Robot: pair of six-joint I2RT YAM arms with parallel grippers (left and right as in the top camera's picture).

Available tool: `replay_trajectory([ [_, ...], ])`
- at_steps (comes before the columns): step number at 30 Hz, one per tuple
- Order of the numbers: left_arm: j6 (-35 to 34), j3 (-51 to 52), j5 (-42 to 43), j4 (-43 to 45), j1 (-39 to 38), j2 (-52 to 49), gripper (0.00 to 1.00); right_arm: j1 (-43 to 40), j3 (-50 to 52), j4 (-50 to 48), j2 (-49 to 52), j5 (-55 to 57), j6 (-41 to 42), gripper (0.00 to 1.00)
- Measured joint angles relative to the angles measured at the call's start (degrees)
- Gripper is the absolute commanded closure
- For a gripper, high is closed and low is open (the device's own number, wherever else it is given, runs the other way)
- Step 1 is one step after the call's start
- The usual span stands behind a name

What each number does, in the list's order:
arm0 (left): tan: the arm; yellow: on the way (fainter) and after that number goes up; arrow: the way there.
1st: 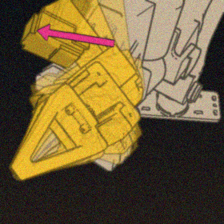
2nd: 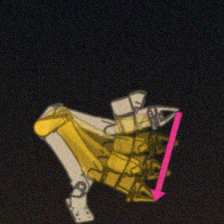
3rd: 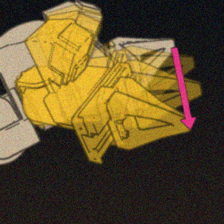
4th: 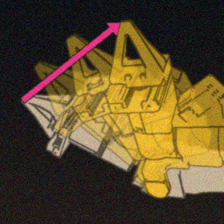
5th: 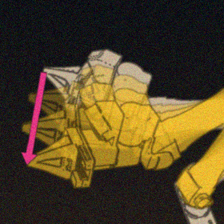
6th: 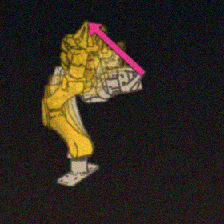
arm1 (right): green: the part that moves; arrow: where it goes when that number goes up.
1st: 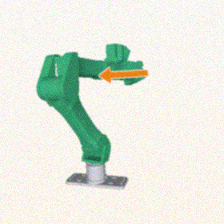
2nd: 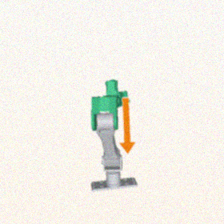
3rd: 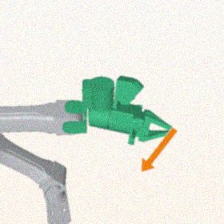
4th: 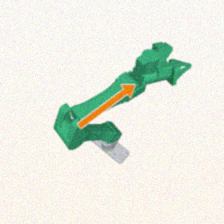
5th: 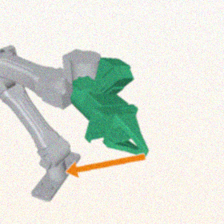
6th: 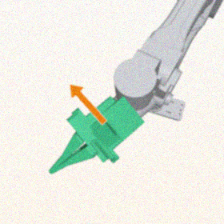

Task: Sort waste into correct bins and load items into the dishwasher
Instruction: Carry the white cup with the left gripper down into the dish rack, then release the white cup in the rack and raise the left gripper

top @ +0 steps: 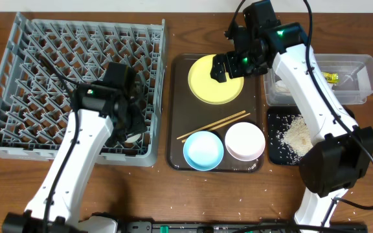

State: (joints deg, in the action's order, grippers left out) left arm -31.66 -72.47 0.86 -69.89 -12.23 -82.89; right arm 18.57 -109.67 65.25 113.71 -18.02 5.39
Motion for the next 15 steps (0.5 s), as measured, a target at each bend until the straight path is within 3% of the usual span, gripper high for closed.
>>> replay_trajectory([
  [10,-0.7,0.0,0.0,-1.3,0.0,-5.5,0.87,0.0,0.0,0.1,0.0,1.0,0.0,0.01],
  [13,-1.1,0.0,0.2,-1.8,-0.2,-6.2,0.83,0.0,0.0,0.1,0.0,1.1,0.0,0.01],
  [15,-1.1,0.0,0.5,-2.1,-0.3,-6.6,0.72,0.0,0.0,0.1,0.0,1.2,0.0,0.01],
])
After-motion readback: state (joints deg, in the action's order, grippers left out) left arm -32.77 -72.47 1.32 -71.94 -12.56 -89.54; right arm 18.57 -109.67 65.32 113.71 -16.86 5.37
